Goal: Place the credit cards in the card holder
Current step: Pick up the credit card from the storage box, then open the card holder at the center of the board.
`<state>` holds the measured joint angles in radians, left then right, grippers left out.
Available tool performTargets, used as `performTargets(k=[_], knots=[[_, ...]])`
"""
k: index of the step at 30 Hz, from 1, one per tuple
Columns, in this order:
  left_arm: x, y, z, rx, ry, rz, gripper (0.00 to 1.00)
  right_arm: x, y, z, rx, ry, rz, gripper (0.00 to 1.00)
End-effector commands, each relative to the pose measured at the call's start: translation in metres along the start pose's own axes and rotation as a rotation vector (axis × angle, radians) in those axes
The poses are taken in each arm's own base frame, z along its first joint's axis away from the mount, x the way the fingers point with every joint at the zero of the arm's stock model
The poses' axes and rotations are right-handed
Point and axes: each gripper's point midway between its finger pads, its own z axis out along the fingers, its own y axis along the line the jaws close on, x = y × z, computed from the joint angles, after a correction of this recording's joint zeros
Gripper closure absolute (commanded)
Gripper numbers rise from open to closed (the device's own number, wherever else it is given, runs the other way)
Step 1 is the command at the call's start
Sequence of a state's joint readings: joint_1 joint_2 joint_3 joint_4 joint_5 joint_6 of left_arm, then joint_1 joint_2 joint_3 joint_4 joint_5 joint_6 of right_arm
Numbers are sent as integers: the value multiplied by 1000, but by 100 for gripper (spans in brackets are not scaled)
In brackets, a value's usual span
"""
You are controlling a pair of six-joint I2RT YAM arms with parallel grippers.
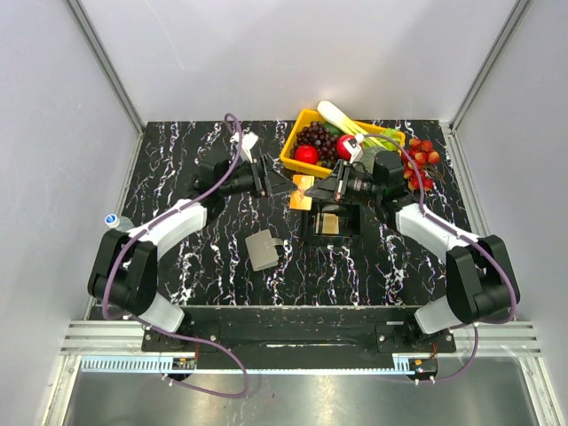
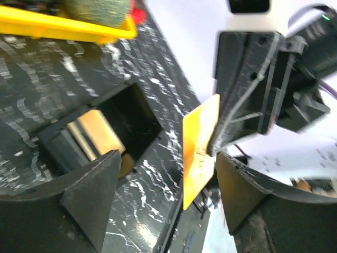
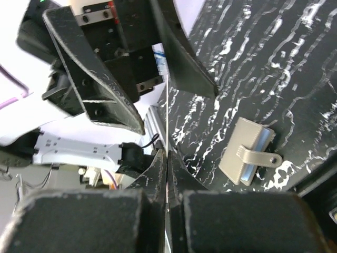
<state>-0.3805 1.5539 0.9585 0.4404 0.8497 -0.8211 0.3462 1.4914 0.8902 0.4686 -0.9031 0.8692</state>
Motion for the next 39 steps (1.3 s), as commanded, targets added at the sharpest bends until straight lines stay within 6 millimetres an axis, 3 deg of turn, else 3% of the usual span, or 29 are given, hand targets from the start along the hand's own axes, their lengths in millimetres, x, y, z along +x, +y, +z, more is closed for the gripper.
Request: performTargets(k=[1, 3, 6, 11, 14, 18, 24, 30, 39], knots=[[-4, 52, -32, -398, -47, 72, 20, -7, -15, -7, 160, -20, -77, 100], [5, 86, -56, -625, -39, 44, 19, -8, -34, -13, 276, -32, -91, 100], [38, 113, -84, -880, 40, 12, 18, -2, -47, -22, 366, -8, -103, 100], [95, 119, -104, -1172, 196, 52, 14, 14, -52, -20, 438, 43, -141, 100], [118, 113, -98, -1179, 231, 11, 13, 30, -56, -16, 460, 73, -138, 100], [123, 96, -86, -1194, 237, 46, 4, 37, -64, -17, 469, 62, -113, 100], [135, 89, -70, -1285, 354, 121, 4, 41, -63, -23, 477, 52, -118, 100], [157, 101, -68, -1388, 451, 135, 5, 38, -65, -45, 561, -32, -145, 100], [165, 113, -77, -1470, 469, 131, 10, 40, -63, -58, 591, -65, -156, 100]])
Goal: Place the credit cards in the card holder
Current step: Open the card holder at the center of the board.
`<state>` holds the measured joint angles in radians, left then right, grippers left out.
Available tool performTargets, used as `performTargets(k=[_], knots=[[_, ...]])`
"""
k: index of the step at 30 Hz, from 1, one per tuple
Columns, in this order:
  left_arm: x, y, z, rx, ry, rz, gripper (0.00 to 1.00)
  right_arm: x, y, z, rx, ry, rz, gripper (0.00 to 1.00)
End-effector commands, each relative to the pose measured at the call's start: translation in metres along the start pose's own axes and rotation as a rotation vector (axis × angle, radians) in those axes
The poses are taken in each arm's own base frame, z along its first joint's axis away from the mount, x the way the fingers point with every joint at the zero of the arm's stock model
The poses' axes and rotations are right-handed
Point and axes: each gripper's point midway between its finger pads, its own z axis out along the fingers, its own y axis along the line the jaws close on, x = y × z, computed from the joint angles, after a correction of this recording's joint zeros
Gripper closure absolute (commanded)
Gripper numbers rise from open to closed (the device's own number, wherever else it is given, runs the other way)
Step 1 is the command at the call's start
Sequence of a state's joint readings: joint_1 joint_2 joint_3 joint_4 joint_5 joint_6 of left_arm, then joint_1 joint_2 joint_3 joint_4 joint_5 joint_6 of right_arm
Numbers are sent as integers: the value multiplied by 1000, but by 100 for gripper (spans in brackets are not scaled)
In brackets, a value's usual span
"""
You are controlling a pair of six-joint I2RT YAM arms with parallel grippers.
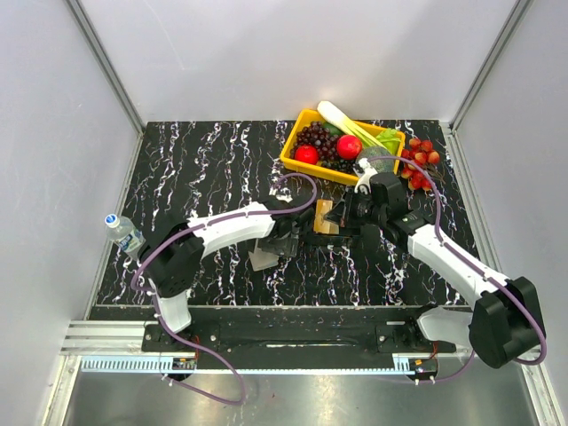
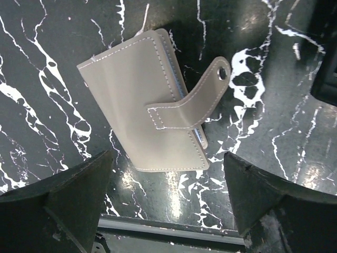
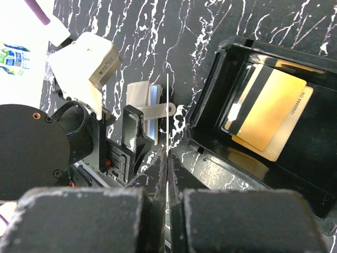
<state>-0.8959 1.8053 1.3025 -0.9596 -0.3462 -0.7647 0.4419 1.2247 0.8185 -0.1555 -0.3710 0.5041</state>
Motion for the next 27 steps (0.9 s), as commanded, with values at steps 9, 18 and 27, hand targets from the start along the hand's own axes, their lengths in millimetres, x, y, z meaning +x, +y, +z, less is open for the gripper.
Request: performTargets(k=[9, 18, 27], knots=[[-27, -3, 9, -87, -63, -17, 14, -4, -2, -5, 5, -33, -28, 100], [-10, 11, 26, -146, -32, 4, 25, -3, -5, -4, 12, -28, -23, 100], [-13, 11, 18, -120, -58, -2, 86, -1, -6, -3, 12, -21, -17, 100]])
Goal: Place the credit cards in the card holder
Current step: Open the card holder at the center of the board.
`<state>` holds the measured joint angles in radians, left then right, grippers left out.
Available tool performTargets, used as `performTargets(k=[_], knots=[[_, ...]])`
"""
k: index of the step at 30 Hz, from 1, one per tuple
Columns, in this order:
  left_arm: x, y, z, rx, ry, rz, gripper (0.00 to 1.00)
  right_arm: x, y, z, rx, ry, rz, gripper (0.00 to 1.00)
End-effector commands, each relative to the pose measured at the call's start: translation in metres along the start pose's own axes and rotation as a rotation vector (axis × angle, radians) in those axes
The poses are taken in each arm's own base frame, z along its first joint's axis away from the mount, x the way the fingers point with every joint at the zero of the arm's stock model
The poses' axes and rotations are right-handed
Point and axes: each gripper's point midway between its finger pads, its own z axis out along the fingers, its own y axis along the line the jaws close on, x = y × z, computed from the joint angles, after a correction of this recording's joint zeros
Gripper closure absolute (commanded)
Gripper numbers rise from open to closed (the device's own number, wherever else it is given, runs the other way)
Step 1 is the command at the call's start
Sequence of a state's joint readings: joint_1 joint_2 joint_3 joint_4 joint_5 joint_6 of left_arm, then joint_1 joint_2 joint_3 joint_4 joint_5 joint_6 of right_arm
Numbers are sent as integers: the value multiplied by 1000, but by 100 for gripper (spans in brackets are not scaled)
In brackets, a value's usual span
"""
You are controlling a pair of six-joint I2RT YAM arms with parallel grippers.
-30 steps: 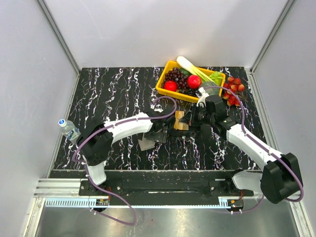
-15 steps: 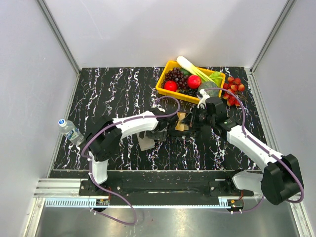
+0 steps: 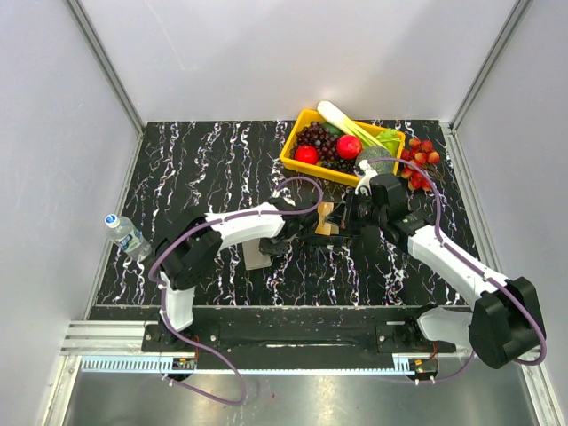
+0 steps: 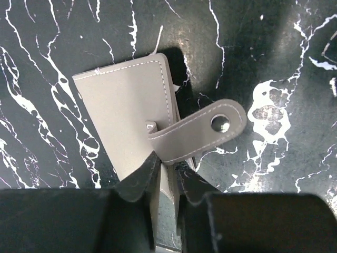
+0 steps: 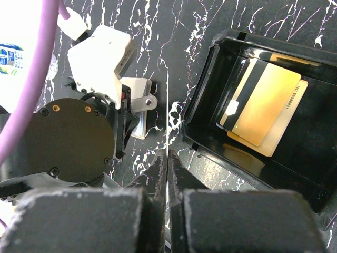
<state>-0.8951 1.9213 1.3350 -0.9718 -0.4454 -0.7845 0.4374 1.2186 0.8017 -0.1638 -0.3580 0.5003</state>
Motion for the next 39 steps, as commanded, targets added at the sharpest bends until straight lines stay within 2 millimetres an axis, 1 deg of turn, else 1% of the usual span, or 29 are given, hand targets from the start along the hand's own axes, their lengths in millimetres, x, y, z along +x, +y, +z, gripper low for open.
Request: performTargets(k=[1, 2, 4, 6, 9, 10, 11, 12, 14, 16, 17, 19, 21, 23, 25, 29, 30, 33, 35, 39], knots=[[-13, 4, -13, 28, -60, -31, 92, -6, 0, -3, -9, -28, -21, 100], [-15, 3, -17, 43, -69, -36, 99, -6, 0, -2, -8, -26, -20, 100], [-23, -2, -30, 106, -103, -60, 100, -4, -1, -1, -6, -20, -15, 100], [-32, -7, -51, 206, -154, -97, 100, -4, 0, -1, -10, -17, -10, 100], [-43, -14, -74, 356, -206, -166, 100, -2, 2, 1, -24, -5, -3, 100], [-43, -14, -81, 405, -217, -184, 100, -2, 4, 1, -34, -1, 1, 100], [-47, -13, -87, 444, -241, -212, 100, -1, 6, 1, -46, 7, 5, 100], [-41, -9, -83, 456, -243, -223, 100, -1, 9, 2, -61, 10, 8, 100], [-40, -6, -77, 500, -263, -266, 100, 0, 12, 4, -85, 23, 18, 100], [-28, 4, -64, 498, -249, -304, 100, 1, 17, 7, -115, 38, 27, 100], [-28, 5, -62, 524, -262, -341, 100, 2, 18, 9, -123, 49, 36, 100], [-19, -1, -55, 612, -262, -382, 100, 3, 21, 13, -139, 63, 51, 100], [-9, 2, -37, 609, -220, -406, 100, 1, 24, 18, -159, 75, 61, 100], [-6, 2, -30, 593, -211, -390, 100, 2, 30, 23, -181, 97, 69, 100], [-10, 0, -33, 610, -228, -382, 100, 5, 39, 31, -198, 116, 72, 100], [-13, 6, -31, 591, -240, -394, 100, 12, 51, 48, -205, 151, 84, 100], [-12, 6, -30, 592, -238, -396, 100, 9, 54, 53, -210, 133, 89, 100], [-12, 5, -29, 604, -235, -391, 100, 18, 50, 69, -180, 157, 108, 100], [-12, 6, -30, 602, -239, -396, 100, 25, 43, 78, -158, 178, 117, 100], [-7, 15, -26, 582, -227, -404, 100, 36, 40, 89, -173, 214, 142, 100]])
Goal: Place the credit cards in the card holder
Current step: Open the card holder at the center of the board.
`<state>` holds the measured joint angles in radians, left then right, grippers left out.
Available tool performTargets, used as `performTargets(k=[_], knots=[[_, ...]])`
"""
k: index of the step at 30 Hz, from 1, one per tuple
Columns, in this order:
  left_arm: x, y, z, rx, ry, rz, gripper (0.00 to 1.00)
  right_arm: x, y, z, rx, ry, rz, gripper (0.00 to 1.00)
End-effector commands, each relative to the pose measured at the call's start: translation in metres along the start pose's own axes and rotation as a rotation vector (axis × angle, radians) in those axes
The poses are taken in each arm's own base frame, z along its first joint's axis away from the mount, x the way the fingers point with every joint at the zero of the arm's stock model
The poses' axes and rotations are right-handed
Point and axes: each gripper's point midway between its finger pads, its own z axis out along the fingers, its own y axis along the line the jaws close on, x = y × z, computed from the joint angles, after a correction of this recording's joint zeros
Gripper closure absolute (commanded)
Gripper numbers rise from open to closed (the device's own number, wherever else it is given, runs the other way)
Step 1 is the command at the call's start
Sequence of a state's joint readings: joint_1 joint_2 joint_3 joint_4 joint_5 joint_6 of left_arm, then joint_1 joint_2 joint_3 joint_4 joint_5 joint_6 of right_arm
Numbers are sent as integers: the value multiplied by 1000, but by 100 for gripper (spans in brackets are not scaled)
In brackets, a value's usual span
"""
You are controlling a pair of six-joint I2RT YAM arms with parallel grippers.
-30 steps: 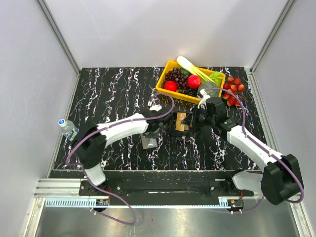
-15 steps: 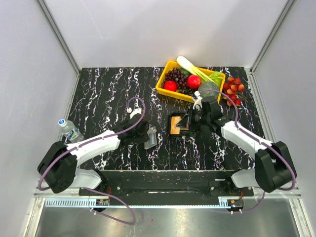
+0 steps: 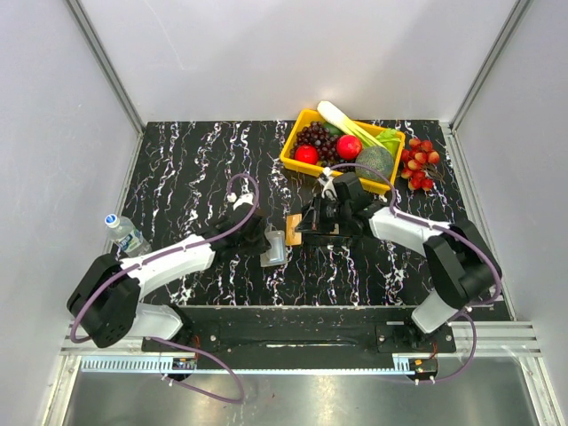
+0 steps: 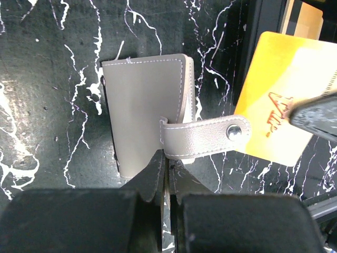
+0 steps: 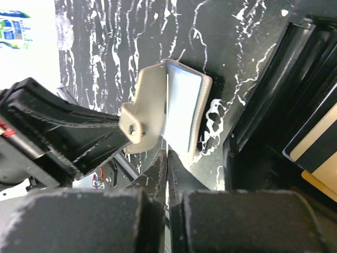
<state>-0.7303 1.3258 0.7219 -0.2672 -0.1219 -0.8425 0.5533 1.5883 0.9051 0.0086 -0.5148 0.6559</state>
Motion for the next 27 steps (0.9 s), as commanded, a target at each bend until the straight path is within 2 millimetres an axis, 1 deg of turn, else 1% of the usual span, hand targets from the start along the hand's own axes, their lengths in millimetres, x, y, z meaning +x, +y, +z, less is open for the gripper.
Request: performTargets(k=[1, 7, 16, 24, 25, 27], knots=[[4, 20, -1, -45, 4, -7, 100, -11, 11, 13, -51, -23, 7, 100], [7, 27, -1, -57, 10, -20, 100, -7, 8, 23, -68, -1, 24, 100], [7, 27, 1, -46, 17, -29, 100, 7, 1, 40, -52, 38, 40, 100], [5, 31, -3, -25, -1, -68, 100, 9, -14, 49, 19, 41, 38, 100], [5, 33, -3, -29, 0, -77, 100, 10, -13, 49, 23, 43, 32, 100], [4, 36, -4, -26, -7, -89, 100, 10, -6, 49, 15, 44, 1, 100]])
